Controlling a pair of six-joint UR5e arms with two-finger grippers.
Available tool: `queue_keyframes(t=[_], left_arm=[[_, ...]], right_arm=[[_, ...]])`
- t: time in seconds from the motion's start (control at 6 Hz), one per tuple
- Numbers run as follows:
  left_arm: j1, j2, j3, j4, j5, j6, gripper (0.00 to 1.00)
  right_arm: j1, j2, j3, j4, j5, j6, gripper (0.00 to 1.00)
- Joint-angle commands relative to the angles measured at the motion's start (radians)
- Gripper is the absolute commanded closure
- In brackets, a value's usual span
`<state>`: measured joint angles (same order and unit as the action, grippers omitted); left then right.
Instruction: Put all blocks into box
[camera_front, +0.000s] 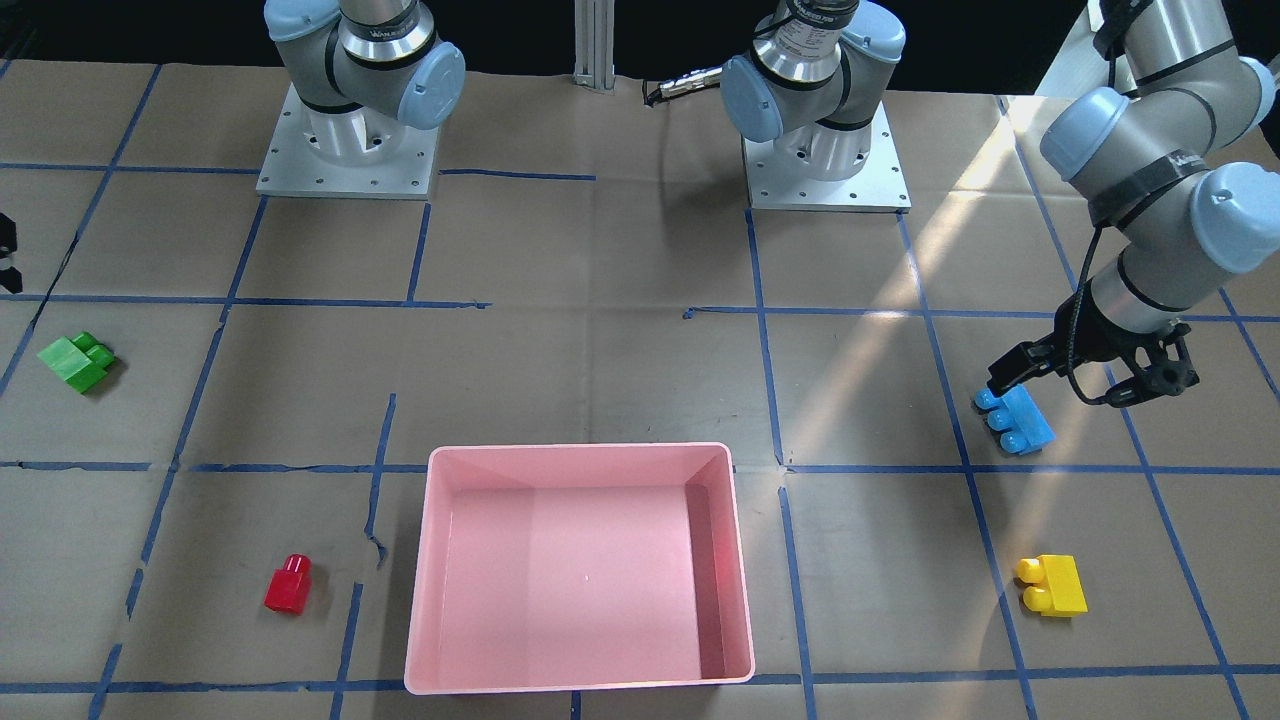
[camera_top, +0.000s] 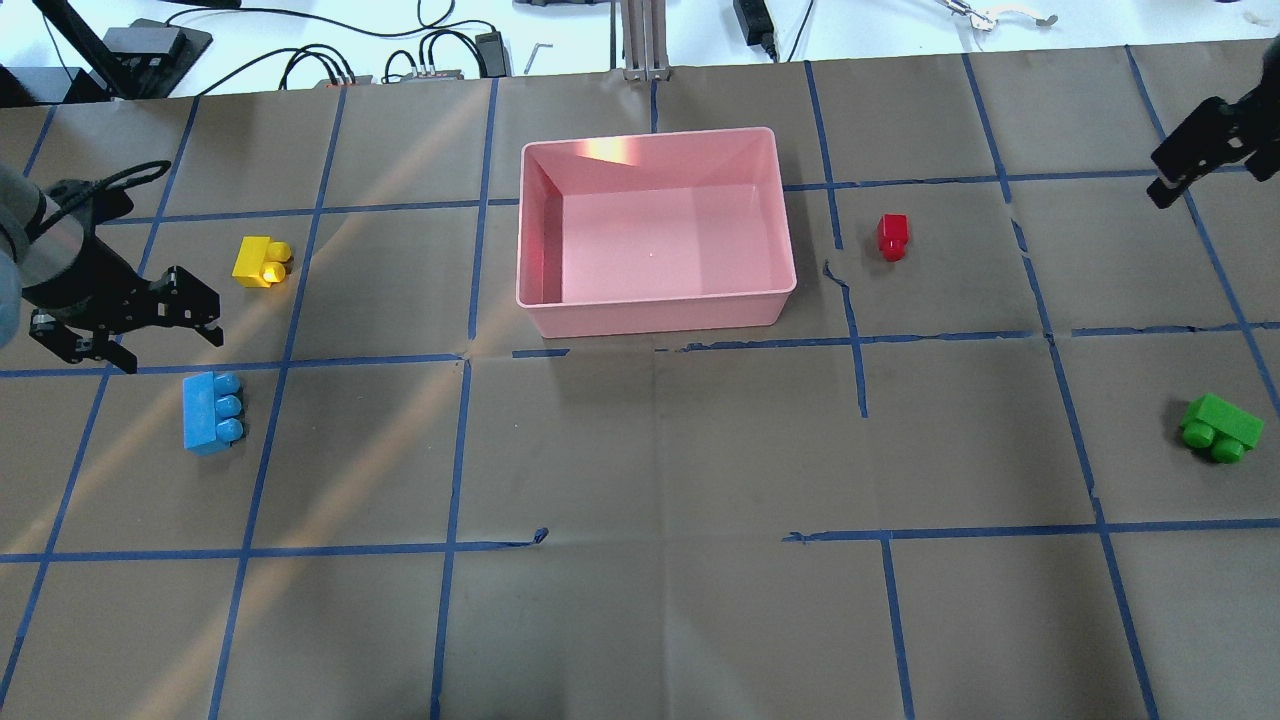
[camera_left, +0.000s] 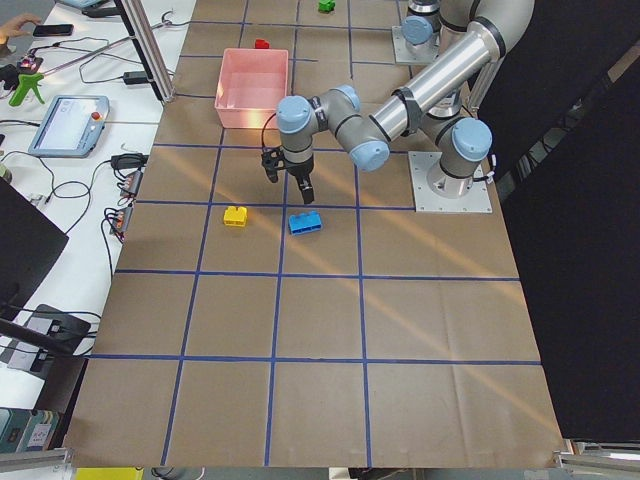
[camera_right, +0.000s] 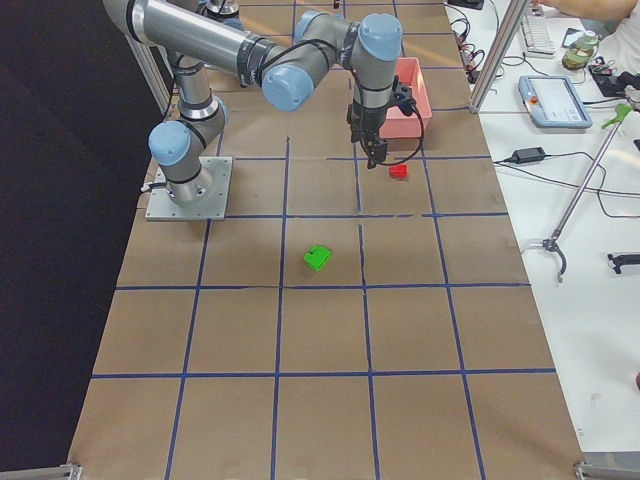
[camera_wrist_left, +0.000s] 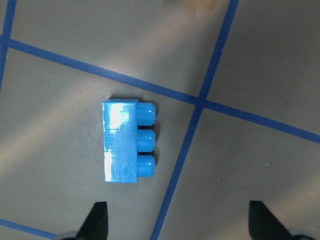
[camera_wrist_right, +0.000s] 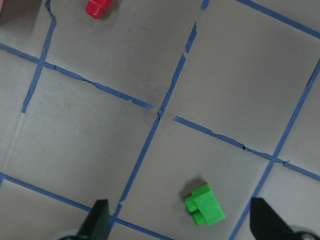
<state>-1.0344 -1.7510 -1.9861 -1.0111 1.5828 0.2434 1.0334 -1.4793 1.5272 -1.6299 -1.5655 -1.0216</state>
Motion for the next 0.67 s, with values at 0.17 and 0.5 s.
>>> queue_keyframes(t=[0.17, 0.5], left_arm=[[0.049, -0.082, -0.068, 0.141, 0.006, 0.151, 0.02], [0.054, -0.113, -0.069, 0.184, 0.008, 0.206, 0.02]], right_arm=[[-0.206, 0.005, 0.057, 0.013, -0.004, -0.566, 0.00], [-0.303, -0.006, 0.225, -0.007, 0.004, -0.747, 0.00]])
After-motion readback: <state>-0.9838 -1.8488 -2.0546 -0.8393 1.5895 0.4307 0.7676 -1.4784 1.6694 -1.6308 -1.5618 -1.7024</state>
